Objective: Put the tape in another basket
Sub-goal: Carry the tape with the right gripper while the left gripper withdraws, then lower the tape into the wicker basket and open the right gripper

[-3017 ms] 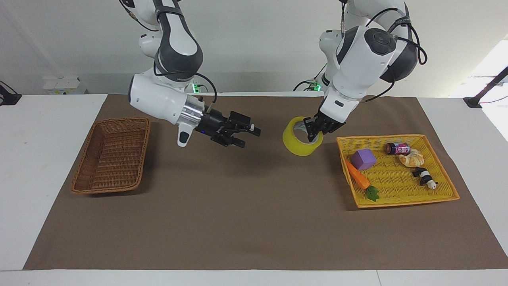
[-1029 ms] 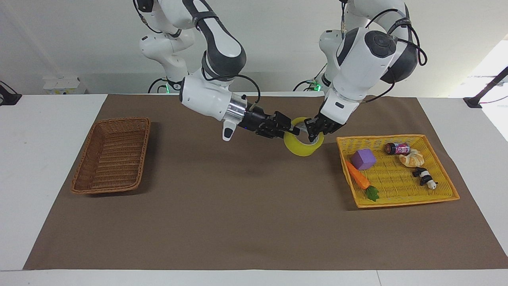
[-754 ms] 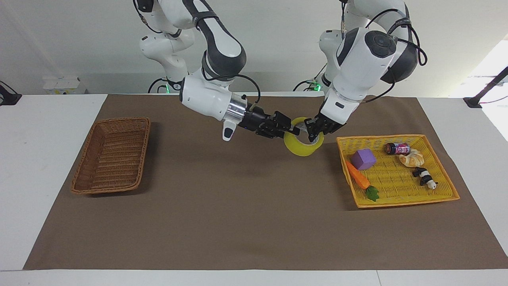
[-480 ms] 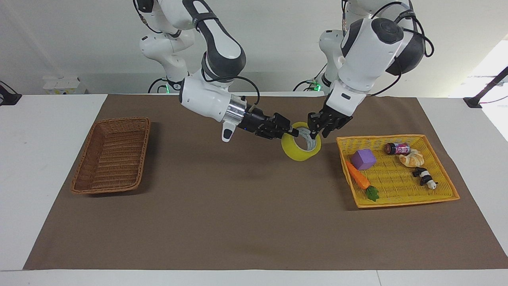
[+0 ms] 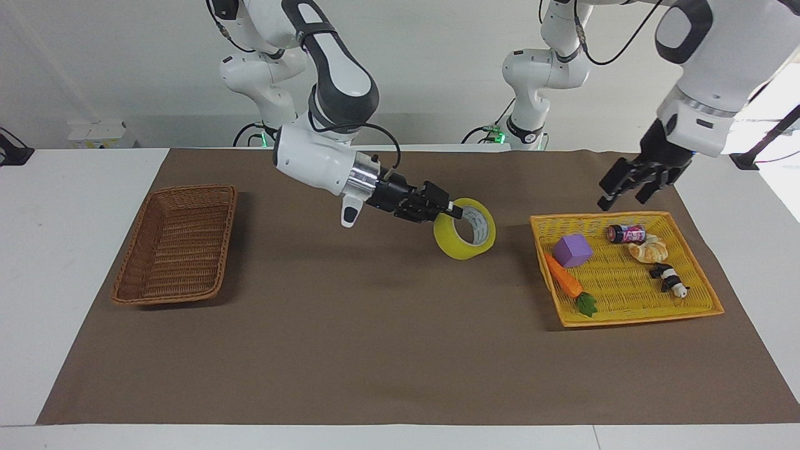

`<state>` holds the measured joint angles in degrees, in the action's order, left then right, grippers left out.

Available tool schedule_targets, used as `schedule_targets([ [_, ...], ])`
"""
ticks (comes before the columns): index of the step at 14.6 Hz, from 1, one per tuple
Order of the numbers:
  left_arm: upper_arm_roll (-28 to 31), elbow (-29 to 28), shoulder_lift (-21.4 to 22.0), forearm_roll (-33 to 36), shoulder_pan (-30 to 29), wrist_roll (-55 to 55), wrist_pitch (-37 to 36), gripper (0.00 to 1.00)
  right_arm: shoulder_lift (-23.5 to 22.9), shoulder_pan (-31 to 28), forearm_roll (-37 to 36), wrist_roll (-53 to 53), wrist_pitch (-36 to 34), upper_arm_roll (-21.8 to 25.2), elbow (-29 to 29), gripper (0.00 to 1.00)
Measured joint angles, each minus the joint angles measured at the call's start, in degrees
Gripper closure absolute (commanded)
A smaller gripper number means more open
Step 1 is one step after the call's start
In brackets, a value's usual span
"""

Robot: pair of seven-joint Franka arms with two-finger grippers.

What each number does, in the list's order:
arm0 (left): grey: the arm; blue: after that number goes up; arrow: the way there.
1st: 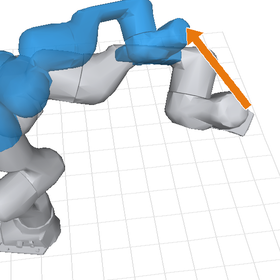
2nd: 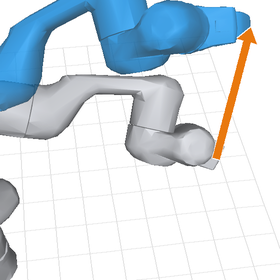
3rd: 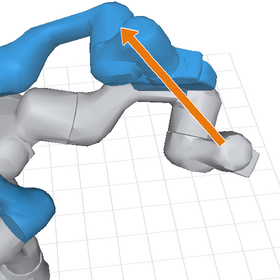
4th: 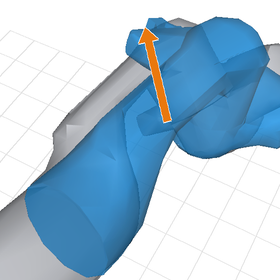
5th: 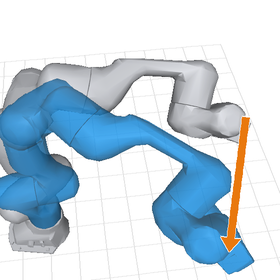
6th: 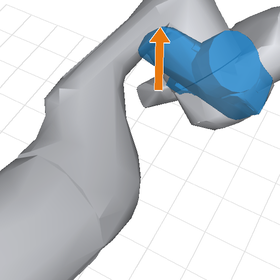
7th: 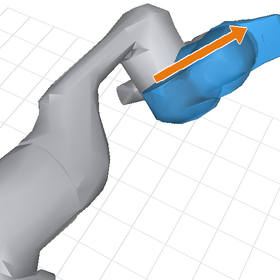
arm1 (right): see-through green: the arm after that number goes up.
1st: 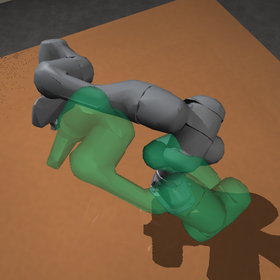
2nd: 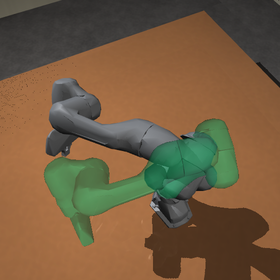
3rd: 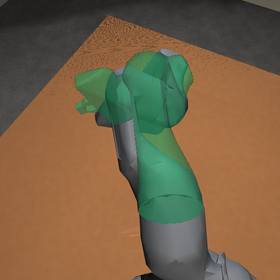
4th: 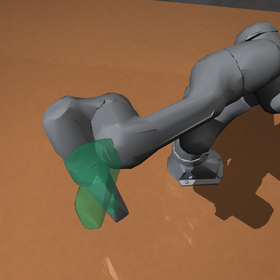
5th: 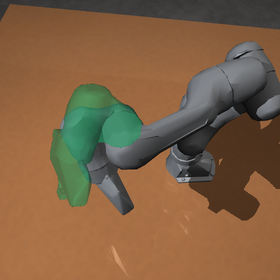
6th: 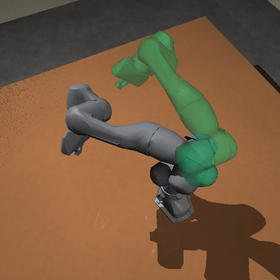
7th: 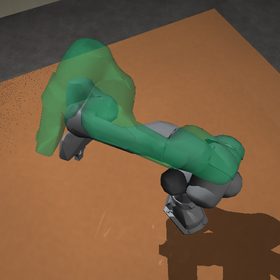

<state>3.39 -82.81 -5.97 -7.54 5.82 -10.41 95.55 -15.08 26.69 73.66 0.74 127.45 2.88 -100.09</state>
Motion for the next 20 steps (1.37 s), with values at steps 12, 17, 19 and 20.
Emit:
schedule_targets([
  [12, -0.44, -1.56, 0.81, 4.03, -14.72, 13.7, -0.89, 0.0, 0.81, -47.4, -33.82, -33.72, -42.82, 0.9, 1.5, 1.0],
  [17, -1.13, -3.14, 2.22, 7.8, -7.64, 13.08, -5.16, 0.0, -0.16, -56.98, -41.82, -48.84, -44.73, 0.89, 0.27, 1.0],
  [19, -1.2, -3.55, 2.65, 8.16, -6.08, 13.07, -7.27, 0.0, -1.88, -57.3, -42.72, -52.23, -44.53, 0.87, -0.37, 1.0],
  [20, -1.27, -3.76, 2.66, 8.25, -5.67, 13.07, -7.75, 0.0, -2.73, -57.28, -43.34, -53.09, -44.16, 0.72, -0.66, 1.0],
])
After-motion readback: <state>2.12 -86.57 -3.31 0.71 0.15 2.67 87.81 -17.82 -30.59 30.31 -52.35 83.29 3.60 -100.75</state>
